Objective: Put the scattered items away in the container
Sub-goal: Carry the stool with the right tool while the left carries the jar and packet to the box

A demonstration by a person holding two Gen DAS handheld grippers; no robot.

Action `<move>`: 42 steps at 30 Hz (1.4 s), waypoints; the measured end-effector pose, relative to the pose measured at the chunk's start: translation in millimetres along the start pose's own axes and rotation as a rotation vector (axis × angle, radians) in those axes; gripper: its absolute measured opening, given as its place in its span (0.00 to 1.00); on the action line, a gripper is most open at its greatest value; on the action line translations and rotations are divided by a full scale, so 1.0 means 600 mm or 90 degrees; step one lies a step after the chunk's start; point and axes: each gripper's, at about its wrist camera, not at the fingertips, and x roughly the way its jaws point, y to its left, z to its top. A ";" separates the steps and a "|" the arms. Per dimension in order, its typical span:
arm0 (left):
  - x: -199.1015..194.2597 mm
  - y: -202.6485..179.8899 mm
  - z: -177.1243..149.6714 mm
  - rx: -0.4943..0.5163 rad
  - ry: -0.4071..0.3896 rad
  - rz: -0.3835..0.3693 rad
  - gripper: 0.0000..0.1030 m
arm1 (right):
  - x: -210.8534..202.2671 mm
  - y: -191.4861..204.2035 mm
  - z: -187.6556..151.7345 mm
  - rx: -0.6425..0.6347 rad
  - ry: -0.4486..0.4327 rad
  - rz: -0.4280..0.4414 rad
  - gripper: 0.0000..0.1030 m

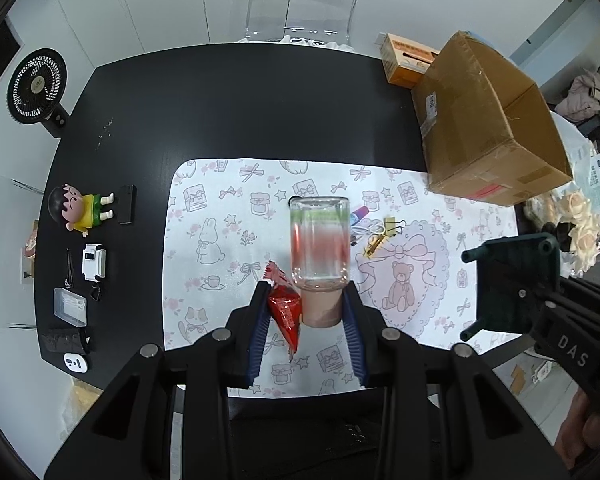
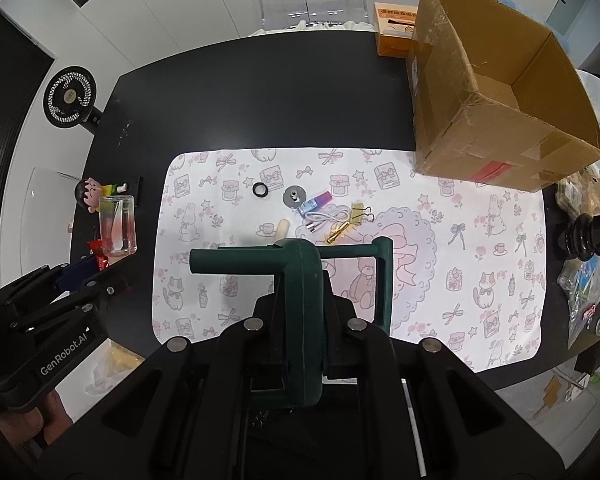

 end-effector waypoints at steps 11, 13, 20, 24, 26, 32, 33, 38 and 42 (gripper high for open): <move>-0.006 -0.040 0.043 0.010 -0.012 0.009 0.33 | -0.021 -0.042 0.033 0.008 -0.017 -0.005 0.10; -0.007 -0.050 0.054 0.014 -0.014 0.011 0.33 | -0.027 -0.055 0.045 0.013 -0.022 -0.004 0.10; 0.000 -0.096 0.097 0.031 -0.019 0.000 0.33 | -0.043 -0.101 0.086 0.022 -0.039 -0.013 0.10; 0.004 -0.121 0.121 0.034 -0.021 -0.007 0.33 | -0.051 -0.131 0.113 0.031 -0.047 -0.017 0.10; 0.006 -0.133 0.134 0.036 -0.023 -0.011 0.33 | -0.056 -0.144 0.126 0.036 -0.055 -0.019 0.10; 0.010 -0.175 0.176 0.049 -0.029 -0.013 0.33 | -0.068 -0.191 0.170 0.054 -0.070 -0.026 0.10; 0.011 -0.184 0.184 0.054 -0.030 -0.011 0.33 | -0.069 -0.199 0.176 0.056 -0.071 -0.026 0.10; 0.014 -0.219 0.218 0.065 -0.030 -0.015 0.33 | -0.077 -0.237 0.206 0.068 -0.079 -0.029 0.10; 0.019 -0.246 0.243 0.069 -0.030 -0.020 0.33 | -0.085 -0.271 0.229 0.081 -0.087 -0.023 0.10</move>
